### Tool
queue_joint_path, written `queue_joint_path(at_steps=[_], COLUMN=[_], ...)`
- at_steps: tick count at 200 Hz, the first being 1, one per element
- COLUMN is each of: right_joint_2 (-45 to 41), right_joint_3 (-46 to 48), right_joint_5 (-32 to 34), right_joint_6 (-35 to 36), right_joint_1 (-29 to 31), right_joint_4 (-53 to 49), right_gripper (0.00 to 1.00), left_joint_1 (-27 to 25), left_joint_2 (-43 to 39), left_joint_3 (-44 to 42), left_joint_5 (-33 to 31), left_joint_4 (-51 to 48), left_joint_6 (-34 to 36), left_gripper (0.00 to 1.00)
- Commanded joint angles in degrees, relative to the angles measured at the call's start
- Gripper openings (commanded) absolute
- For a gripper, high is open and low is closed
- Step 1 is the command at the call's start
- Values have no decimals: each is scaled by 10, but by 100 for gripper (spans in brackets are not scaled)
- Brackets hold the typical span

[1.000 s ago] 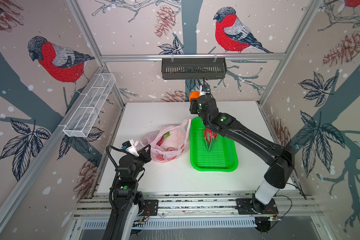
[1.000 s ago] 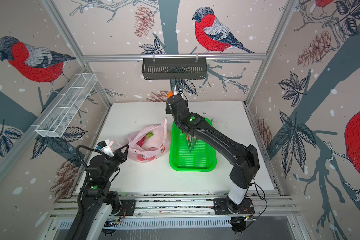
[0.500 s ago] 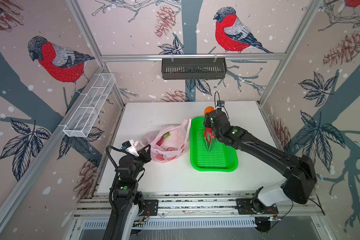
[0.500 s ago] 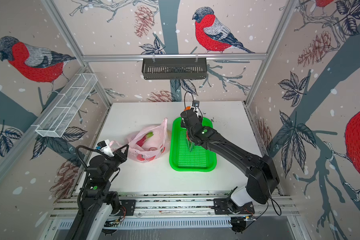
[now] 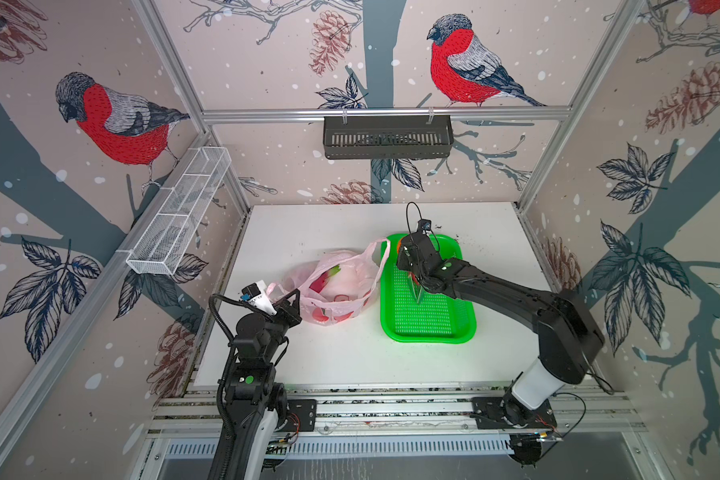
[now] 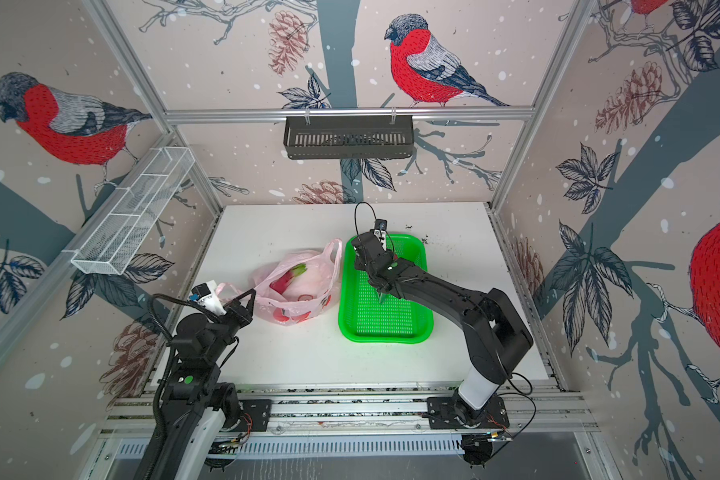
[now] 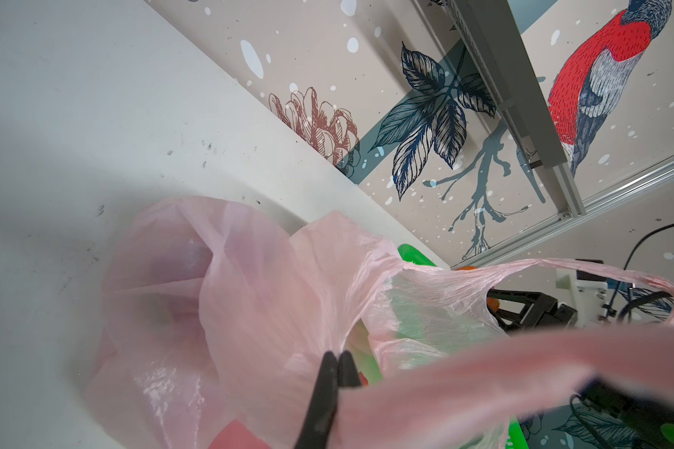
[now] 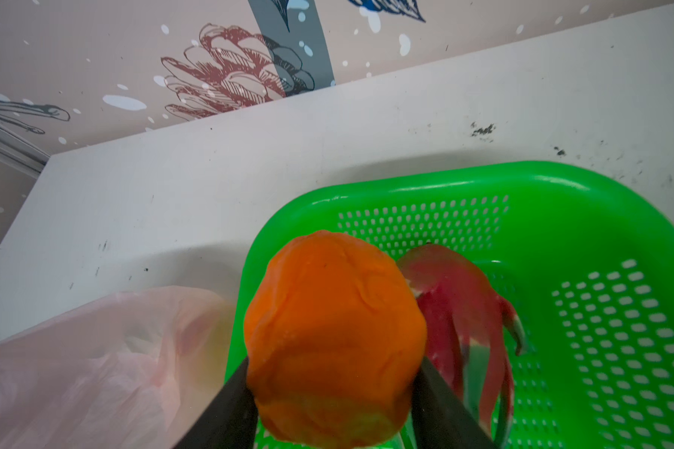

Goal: Untie the knot of the plastic bag and take out the fruit
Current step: 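Carry the orange over the green basket and lower it beside the dragon fruit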

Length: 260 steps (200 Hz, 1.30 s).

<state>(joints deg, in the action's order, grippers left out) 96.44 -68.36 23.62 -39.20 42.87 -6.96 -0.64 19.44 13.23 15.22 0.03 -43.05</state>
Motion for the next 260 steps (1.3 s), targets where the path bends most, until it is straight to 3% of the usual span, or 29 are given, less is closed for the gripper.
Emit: queue_joint_path(at_steps=[1, 72, 189, 260], right_joint_2=[24, 96, 142, 158], right_joint_3=[-11, -30, -34, -41], right_joint_5=[-28, -54, -50, -48], right_joint_6=[-14, -22, -32, -36], right_joint_1=[-2, -9, -21, -21], right_joint_4=[27, 36, 21, 14], right_gripper=[23, 23, 25, 32], left_joint_1=[-1, -1, 0, -1], left_joint_2=[-3, -10, -12, -13], left_joint_3=[7, 8, 5, 5], left_joint_5=[-10, -13, -15, -15], left_joint_4=[2, -7, -9, -10], left_joint_6=[0, 1, 1, 2], left_gripper=[0, 0, 0, 0])
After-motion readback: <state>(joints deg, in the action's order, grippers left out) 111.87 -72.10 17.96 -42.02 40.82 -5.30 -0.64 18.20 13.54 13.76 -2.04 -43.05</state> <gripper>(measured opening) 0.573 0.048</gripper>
